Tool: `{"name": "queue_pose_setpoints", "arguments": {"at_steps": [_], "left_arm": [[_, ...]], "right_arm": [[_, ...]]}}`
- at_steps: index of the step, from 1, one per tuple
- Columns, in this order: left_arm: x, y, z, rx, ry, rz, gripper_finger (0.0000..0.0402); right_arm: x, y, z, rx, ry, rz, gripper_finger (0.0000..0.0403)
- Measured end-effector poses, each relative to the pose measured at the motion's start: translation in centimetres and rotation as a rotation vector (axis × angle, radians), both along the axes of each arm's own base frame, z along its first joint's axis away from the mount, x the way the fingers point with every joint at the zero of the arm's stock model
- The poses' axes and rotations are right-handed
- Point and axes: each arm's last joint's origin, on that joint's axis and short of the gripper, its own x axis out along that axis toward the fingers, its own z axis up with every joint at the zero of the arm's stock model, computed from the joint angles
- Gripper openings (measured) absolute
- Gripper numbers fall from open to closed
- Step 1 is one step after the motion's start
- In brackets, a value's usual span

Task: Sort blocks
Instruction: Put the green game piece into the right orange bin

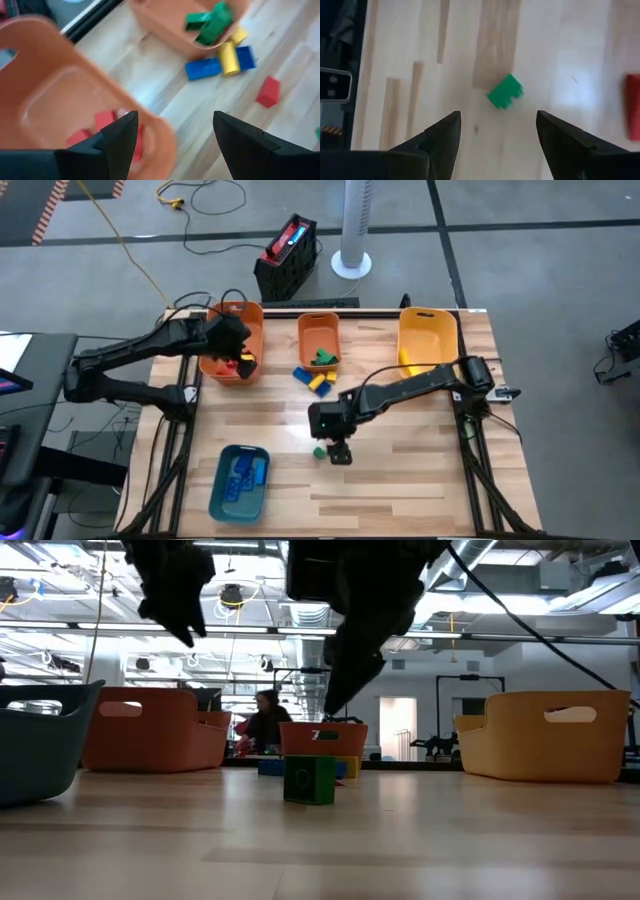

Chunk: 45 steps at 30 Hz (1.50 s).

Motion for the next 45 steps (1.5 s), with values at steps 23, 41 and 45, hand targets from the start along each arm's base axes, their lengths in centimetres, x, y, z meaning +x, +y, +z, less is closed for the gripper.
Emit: {"name": "queue_pose_setpoints", "arguments": {"at_steps": [23, 41, 45], "left_arm": [[1.5, -6.6, 0.5, 0.016, -0.115, -0.064, 0.0254], [1.2, -7.0, 0.1, -0.068, -0.050, -0.150, 0.0254], [1.4, -7.2, 0.6, -0.047, -0.132, -0.124, 0.0254]], "right_arm": [[1.4, 2.7, -4.6, -0.079, 0.056, -0.159, 0.0269], [1.8, 2.0, -5.6, -0.166, -0.001, -0.157, 0.0144], [2.1, 0.9, -5.5, -0.154, 0.001, -0.204, 0.0085]]}}
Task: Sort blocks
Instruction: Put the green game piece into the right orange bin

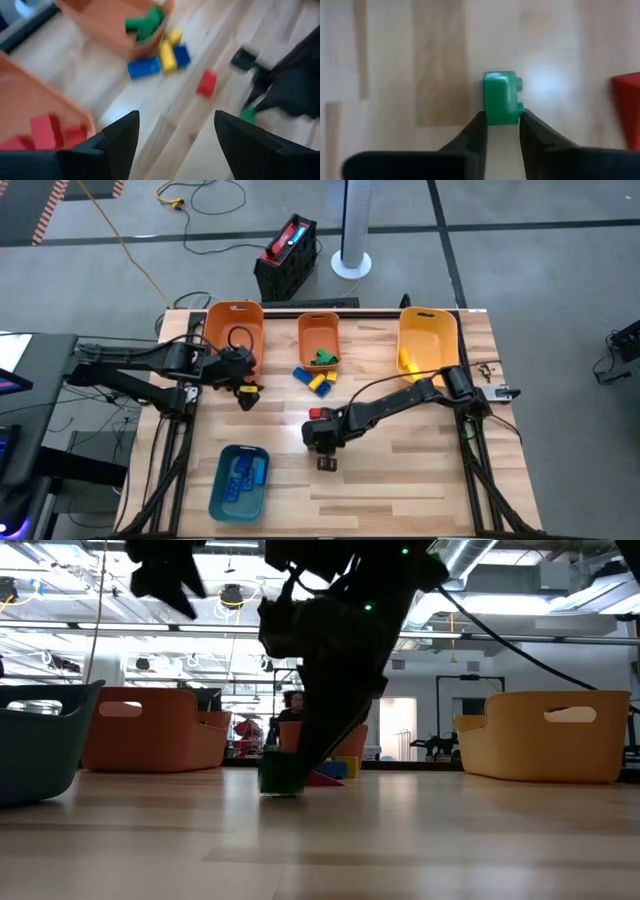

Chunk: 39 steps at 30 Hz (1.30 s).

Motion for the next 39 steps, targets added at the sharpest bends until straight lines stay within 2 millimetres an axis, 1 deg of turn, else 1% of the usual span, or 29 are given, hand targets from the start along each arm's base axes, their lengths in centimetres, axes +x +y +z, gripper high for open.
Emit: {"name": "queue_pose_setpoints", "arguments": {"at_steps": [3, 6, 8, 10, 12, 13, 15, 17, 18, 20, 22, 24, 29, 31, 34, 37, 39], "left_arm": [[0.4, -0.1, 0.3, 0.042, -0.046, 0.003, 0.0254], [0.2, -0.1, 0.2, 0.041, -0.021, -0.004, 0.0254], [-0.4, -0.2, 0.1, 0.027, 0.012, -0.018, 0.0254], [-0.9, -0.6, 0.1, 0.002, 0.026, -0.040, 0.0254], [-1.0, -1.1, 0.2, -0.048, 0.019, -0.096, 0.0254], [-0.9, -1.5, 0.2, -0.077, 0.013, -0.142, 0.0254], [-0.7, -2.5, 0.0, -0.106, 0.029, -0.237, 0.0254], [-0.7, -3.2, -0.3, -0.085, 0.065, -0.296, 0.0254], [-0.6, -3.5, -0.5, -0.067, 0.090, -0.309, 0.0254], [-0.6, -3.7, -0.7, -0.020, 0.109, -0.292, 0.0254], [-0.6, -3.7, -0.8, 0.005, 0.106, -0.270, 0.0254], [-0.2, -3.8, -0.9, 0.007, 0.082, -0.263, 0.0254], [0.2, -3.8, -1.1, 0.002, 0.064, -0.255, 0.0254], [0.2, -3.9, -1.2, -0.004, 0.074, -0.253, 0.0254], [0.1, -3.9, -1.3, -0.019, 0.073, -0.242, 0.0254], [0.1, -3.9, -1.2, -0.027, 0.072, -0.234, 0.0254], [0.1, -3.9, -1.3, -0.034, 0.072, -0.227, 0.0254]], "right_arm": [[0.1, -0.8, 0.0, 0.001, 0.010, -0.022, 0.0059], [0.0, -1.9, 0.1, 0.030, 0.057, -0.051, 0.0055], [-0.1, -2.6, 0.5, 0.044, 0.093, -0.055, 0.0058], [-0.2, -3.1, 1.7, 0.066, 0.110, -0.049, 0.0067], [-0.2, -3.3, 3.4, 0.150, 0.111, -0.013, 0.0083], [-0.2, -3.1, 4.6, 0.198, 0.084, 0.026, 0.0094], [-0.8, -1.6, 6.6, 0.218, 0.038, 0.130, 0.0123], [-1.5, 0.2, 8.1, 0.167, -0.024, 0.224, 0.0157], [-1.8, 0.9, 8.4, 0.131, -0.040, 0.258, 0.0174], [-2.3, 2.3, 8.4, 0.071, -0.049, 0.316, 0.0209], [-2.3, 3.2, 8.1, 0.032, -0.059, 0.330, 0.0240], [-1.8, 3.7, 7.3, 0.031, -0.077, 0.337, 0.0267], [-0.6, 4.3, 3.9, 0.049, -0.028, 0.297, 0.0319], [-0.5, 4.5, 3.1, 0.036, -0.007, 0.251, 0.0330], [-0.7, 5.1, 2.4, -0.018, 0.011, 0.228, 0.0332], [-0.6, 6.1, 2.7, -0.068, -0.047, 0.251, 0.0324], [-0.7, 6.7, 2.8, -0.071, -0.063, 0.263, 0.0318]]}}
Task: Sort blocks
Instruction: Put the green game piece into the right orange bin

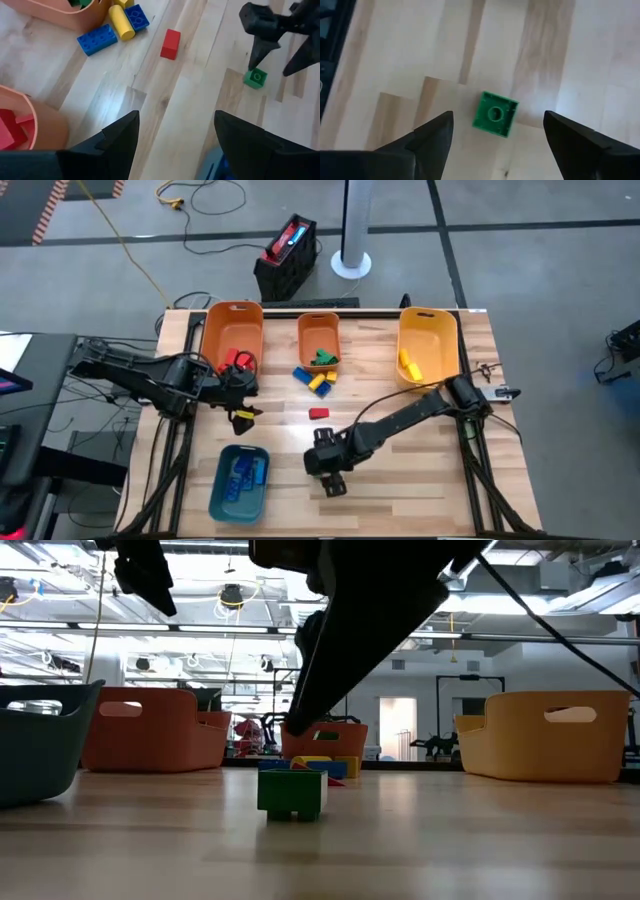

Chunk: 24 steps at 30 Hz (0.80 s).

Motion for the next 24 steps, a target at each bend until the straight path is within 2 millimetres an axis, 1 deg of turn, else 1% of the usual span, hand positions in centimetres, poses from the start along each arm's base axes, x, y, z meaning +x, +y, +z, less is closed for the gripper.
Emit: {"name": "queue_pose_setpoints", "arguments": {"at_steps": [2, 6, 10, 12, 19, 24], "left_arm": [[0.0, 0.0, 0.0, -0.008, -0.003, 0.006, 0.0254], [0.0, 0.0, 0.0, -0.021, -0.004, 0.022, 0.0254], [0.0, 0.0, 0.0, -0.025, -0.006, 0.025, 0.0254], [0.0, 0.0, 0.0, -0.026, -0.006, 0.026, 0.0254], [0.0, 0.0, 0.0, -0.025, 0.001, 0.026, 0.0254], [-0.1, 0.0, 0.0, -0.015, 0.007, 0.014, 0.0254]], "right_arm": [[0.0, 0.3, -0.2, -0.003, 0.000, 0.006, 0.0314], [0.0, 0.7, -1.5, -0.029, 0.020, 0.021, 0.0311], [0.3, 1.2, -2.0, -0.017, 0.005, 0.018, 0.0310], [0.5, 1.3, -2.5, -0.018, -0.004, 0.020, 0.0310], [0.8, 0.6, -3.4, -0.045, 0.010, 0.010, 0.0308], [1.0, 0.3, -3.4, -0.054, 0.006, 0.020, 0.0276]]}}
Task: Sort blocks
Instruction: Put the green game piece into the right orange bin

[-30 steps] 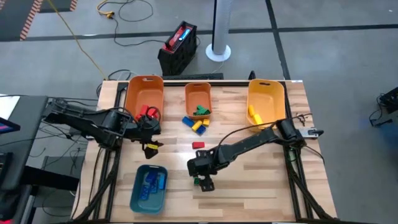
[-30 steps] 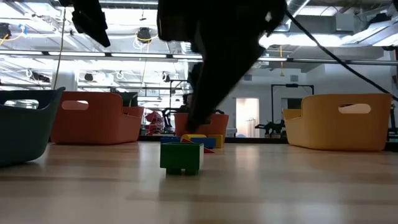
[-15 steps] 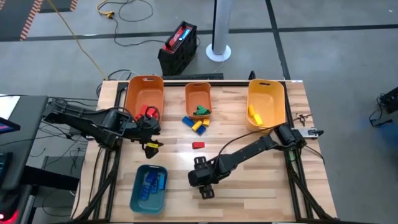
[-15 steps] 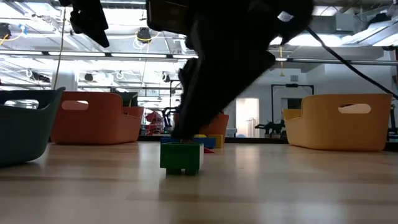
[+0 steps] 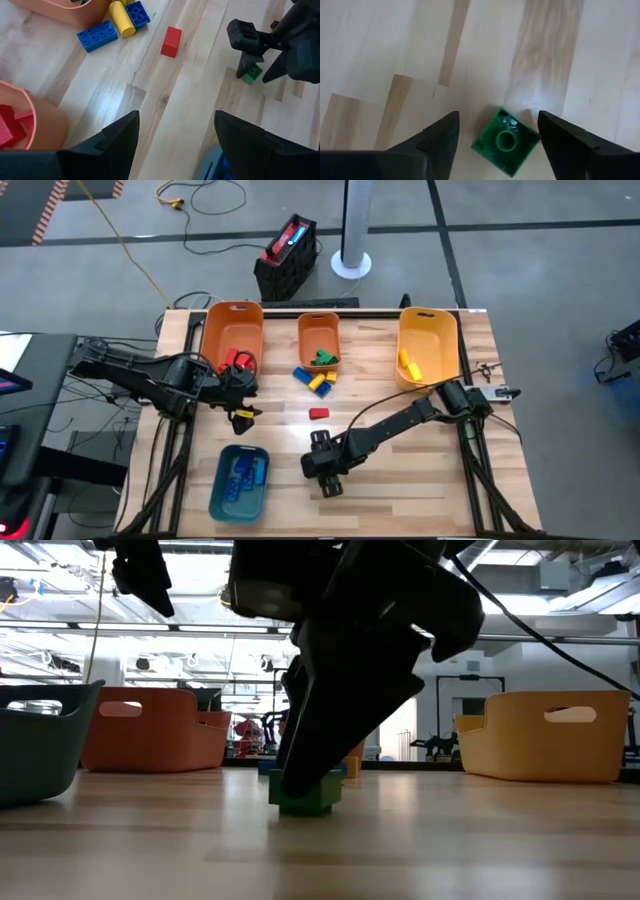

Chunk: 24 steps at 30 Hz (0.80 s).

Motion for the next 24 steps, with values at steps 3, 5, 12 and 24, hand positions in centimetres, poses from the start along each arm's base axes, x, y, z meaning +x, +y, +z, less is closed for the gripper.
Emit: {"name": "queue_pose_setpoints", "arguments": {"at_steps": [3, 5, 12, 24], "left_arm": [[0.0, 0.0, 0.0, 0.012, 0.003, -0.015, 0.0254], [0.0, 0.0, 0.0, 0.013, 0.004, -0.017, 0.0254], [-0.2, 0.1, -0.2, 0.019, 0.031, -0.016, 0.0254], [-0.4, 0.1, -0.2, 0.035, 0.049, -0.033, 0.0254]], "right_arm": [[0.0, -0.2, 0.0, -0.002, 0.004, -0.001, 0.0245], [0.1, -0.2, 0.0, -0.005, 0.001, 0.007, 0.0222], [0.2, -0.8, 0.0, -0.019, 0.003, 0.037, 0.0148], [0.8, -2.9, 0.2, 0.002, 0.021, -0.003, 0.0129]]}}
